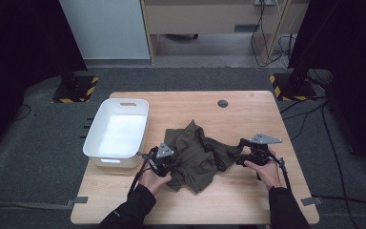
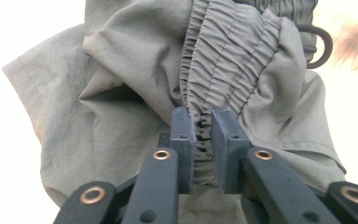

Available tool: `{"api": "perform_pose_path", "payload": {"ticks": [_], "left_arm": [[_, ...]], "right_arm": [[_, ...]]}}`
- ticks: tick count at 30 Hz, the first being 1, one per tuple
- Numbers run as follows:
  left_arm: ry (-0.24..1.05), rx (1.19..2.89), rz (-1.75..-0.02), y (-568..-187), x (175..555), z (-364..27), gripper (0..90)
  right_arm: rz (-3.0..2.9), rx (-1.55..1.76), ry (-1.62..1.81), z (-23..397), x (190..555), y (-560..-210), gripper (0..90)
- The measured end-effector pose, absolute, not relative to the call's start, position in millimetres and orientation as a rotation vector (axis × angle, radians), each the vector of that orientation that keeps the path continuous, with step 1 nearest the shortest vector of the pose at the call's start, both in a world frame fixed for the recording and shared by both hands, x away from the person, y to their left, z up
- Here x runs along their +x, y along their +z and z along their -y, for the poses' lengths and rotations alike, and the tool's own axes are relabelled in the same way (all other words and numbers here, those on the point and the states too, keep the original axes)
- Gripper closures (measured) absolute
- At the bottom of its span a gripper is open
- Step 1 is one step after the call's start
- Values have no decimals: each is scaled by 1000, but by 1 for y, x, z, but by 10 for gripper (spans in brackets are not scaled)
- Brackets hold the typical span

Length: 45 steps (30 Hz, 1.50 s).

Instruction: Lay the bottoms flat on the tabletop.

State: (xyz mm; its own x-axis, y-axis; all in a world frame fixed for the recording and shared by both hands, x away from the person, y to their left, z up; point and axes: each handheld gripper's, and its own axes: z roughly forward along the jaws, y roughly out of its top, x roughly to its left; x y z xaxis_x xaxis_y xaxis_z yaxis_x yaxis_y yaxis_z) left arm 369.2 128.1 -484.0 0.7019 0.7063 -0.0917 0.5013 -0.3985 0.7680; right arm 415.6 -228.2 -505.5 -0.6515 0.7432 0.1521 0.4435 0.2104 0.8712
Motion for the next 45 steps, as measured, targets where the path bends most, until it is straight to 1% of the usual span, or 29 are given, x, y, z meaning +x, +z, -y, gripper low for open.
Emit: {"api": "perform_pose_path", "payload": {"ticks": [5,6,8,9,14,15,17,23,35,39,45], "left_arm": [[322,2063,-919,-482,369,-130,844],[327,2060,-919,-481,369,-130,850],[338,2050,-915,-480,369,-131,862],[341,2049,-914,-480,369,-131,864],[352,2036,-899,-480,368,-129,869],[354,2033,-895,-479,368,-128,870],[358,2026,-890,-478,368,-129,871],[373,1980,-869,-467,366,-131,873],[412,1811,-798,-421,358,-141,874],[442,1742,-747,-398,353,-142,875],[462,1667,-713,-366,352,-149,875]], "right_arm": [[-2215,1085,1391,225,414,-508,150],[-2225,1076,1387,224,414,-509,158],[-2237,1056,1371,222,412,-510,210],[-2242,1040,1358,222,411,-510,247],[-2311,967,1313,217,408,-508,597],[-2325,959,1315,216,407,-507,653],[-2350,951,1326,216,407,-505,725],[-2324,979,1412,221,404,-490,777],[-2100,983,1591,238,394,-447,792],[-2007,951,1650,240,390,-426,794],[-1886,880,1709,234,380,-384,795]]}}
